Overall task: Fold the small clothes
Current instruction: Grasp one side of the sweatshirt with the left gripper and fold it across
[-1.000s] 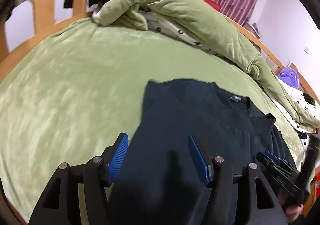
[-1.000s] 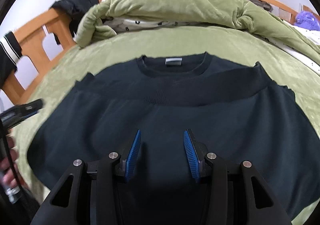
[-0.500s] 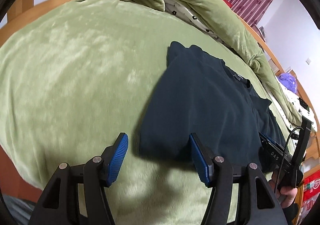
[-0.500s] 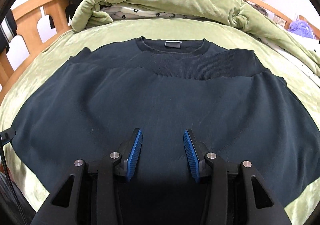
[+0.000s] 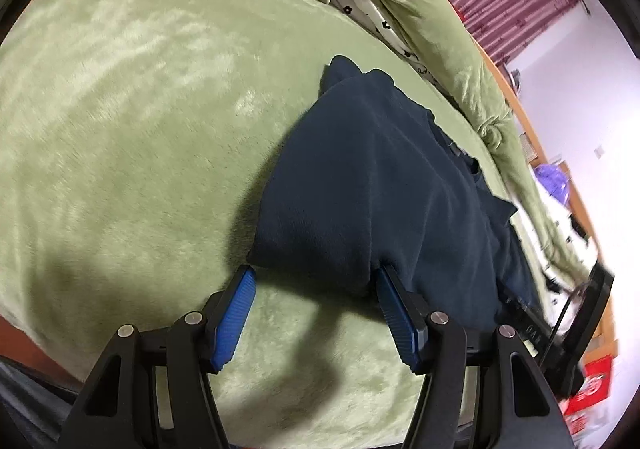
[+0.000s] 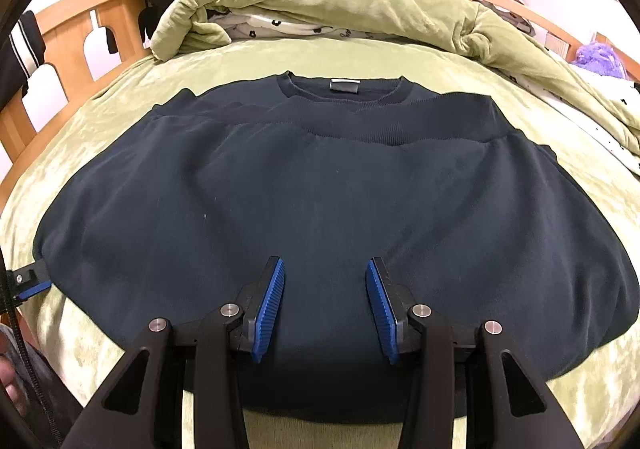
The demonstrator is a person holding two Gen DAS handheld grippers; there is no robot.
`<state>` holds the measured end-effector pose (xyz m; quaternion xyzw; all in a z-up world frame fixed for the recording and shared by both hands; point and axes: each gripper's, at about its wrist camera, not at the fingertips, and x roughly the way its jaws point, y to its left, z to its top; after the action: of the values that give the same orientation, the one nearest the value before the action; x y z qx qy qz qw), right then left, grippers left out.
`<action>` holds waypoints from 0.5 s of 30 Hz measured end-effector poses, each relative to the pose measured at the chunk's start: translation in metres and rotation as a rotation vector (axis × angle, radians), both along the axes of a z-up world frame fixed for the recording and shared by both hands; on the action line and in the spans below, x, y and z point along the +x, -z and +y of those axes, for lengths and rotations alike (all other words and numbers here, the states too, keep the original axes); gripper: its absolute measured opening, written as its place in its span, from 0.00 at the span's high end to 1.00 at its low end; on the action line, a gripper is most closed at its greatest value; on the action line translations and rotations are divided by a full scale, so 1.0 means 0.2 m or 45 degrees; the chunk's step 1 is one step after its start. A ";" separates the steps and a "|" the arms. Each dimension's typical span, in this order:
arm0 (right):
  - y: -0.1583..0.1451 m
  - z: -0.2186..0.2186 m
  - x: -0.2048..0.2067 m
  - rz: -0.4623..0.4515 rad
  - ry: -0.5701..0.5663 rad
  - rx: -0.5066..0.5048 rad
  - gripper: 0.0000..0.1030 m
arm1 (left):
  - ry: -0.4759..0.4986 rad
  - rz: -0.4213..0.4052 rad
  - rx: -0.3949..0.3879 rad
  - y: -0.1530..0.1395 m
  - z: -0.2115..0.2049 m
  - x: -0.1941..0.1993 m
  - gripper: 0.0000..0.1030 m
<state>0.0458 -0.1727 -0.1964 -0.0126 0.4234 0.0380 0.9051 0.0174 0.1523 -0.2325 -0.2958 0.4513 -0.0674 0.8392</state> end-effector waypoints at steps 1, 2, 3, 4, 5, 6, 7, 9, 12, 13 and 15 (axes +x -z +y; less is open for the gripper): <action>0.00 -0.01 -0.01 0.000 -0.001 0.003 0.58 | -0.002 0.000 -0.033 0.01 0.00 0.02 0.41; -0.01 -0.01 -0.02 -0.001 -0.002 0.005 0.59 | -0.002 0.002 -0.061 0.01 0.01 0.03 0.40; -0.01 -0.01 -0.03 -0.002 -0.003 0.006 0.59 | -0.003 0.003 -0.082 0.01 0.01 0.04 0.40; -0.02 -0.02 -0.04 -0.003 -0.003 0.008 0.59 | -0.004 0.005 -0.104 0.02 0.01 0.06 0.40; -0.03 -0.02 -0.05 -0.005 -0.001 0.013 0.59 | -0.005 0.007 -0.129 0.02 0.01 0.08 0.40; -0.04 -0.03 -0.05 -0.007 0.000 0.018 0.59 | -0.008 0.007 -0.152 0.03 0.01 0.10 0.40; -0.05 -0.04 -0.06 -0.009 0.002 0.022 0.59 | -0.011 0.009 -0.163 0.03 0.01 0.11 0.40; -0.07 -0.06 -0.08 -0.015 0.010 0.031 0.59 | -0.021 0.011 -0.198 0.03 0.00 0.15 0.40; -0.10 -0.11 -0.12 -0.025 0.024 0.040 0.59 | -0.043 -0.036 -0.194 -0.01 -0.01 0.17 0.57; -0.11 -0.13 -0.13 -0.029 0.030 0.043 0.59 | -0.042 -0.059 -0.189 -0.03 -0.02 0.16 0.64; -0.13 -0.18 -0.16 -0.040 0.042 0.050 0.59 | -0.034 -0.118 -0.128 -0.11 -0.06 0.16 0.75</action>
<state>0.0138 -0.2078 -0.1697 0.0115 0.4085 0.0310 0.9122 0.0496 0.1402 -0.2100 -0.3400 0.4040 -0.0922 0.8442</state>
